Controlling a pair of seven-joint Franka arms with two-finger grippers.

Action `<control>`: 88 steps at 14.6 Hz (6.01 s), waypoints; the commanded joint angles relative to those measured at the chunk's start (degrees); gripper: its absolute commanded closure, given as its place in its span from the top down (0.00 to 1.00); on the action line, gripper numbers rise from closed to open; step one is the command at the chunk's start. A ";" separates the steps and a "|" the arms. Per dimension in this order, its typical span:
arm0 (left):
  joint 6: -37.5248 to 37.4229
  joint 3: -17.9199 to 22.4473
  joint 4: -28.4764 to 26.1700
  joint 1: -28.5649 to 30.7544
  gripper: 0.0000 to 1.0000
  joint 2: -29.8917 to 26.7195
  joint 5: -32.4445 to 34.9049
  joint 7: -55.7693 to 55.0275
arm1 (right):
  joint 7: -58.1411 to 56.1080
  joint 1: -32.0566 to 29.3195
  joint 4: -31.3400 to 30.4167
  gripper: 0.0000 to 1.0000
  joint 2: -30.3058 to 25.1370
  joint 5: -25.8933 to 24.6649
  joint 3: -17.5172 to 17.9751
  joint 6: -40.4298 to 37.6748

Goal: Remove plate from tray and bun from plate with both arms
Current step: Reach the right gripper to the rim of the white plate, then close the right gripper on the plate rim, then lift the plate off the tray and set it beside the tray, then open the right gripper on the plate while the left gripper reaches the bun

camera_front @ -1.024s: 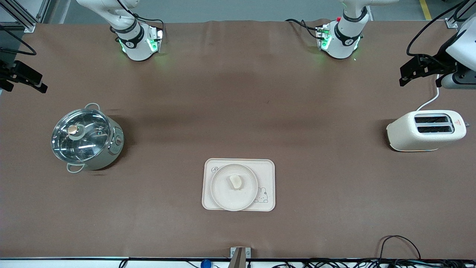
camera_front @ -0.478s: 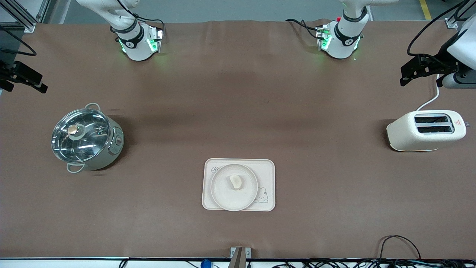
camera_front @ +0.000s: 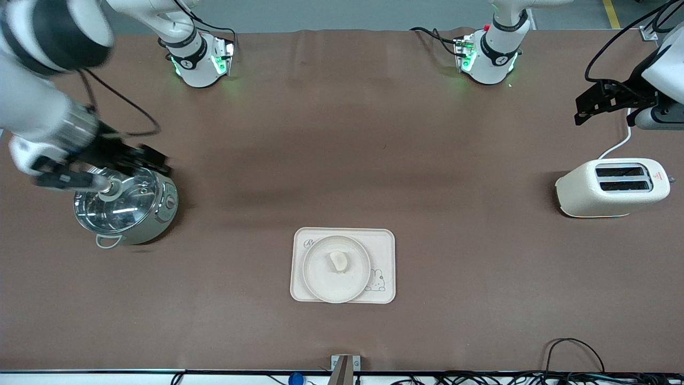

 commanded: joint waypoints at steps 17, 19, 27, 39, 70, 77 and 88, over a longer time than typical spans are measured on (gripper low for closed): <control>-0.91 0.45 1.32 0.36 1.00 2.95 -0.30 1.04 | 16.15 15.56 25.91 0.69 45.90 15.75 -0.74 36.21; -0.91 0.45 1.32 0.36 1.00 3.04 -0.30 1.04 | 16.07 15.56 26.09 0.52 46.34 15.49 -0.74 36.21; -0.91 0.45 1.23 0.45 1.00 3.04 -0.30 0.95 | 15.45 16.44 25.56 0.41 48.27 10.31 -0.92 39.20; -0.91 0.45 1.23 0.54 1.00 3.39 -0.30 1.04 | 15.45 17.76 24.59 0.01 50.12 4.42 -0.92 44.91; 9.45 -4.11 -1.93 -6.84 1.00 9.79 -2.59 -17.93 | 20.28 30.58 -26.03 0.10 21.12 8.98 2.25 69.43; 15.16 -4.73 -3.06 -15.88 1.00 16.39 -1.62 -32.86 | 21.07 29.71 -24.28 0.83 21.39 9.86 2.25 68.99; 47.15 -5.08 -15.47 -28.37 1.00 26.75 2.59 -65.82 | 11.60 19.25 -11.64 1.00 9.53 5.05 -5.99 32.49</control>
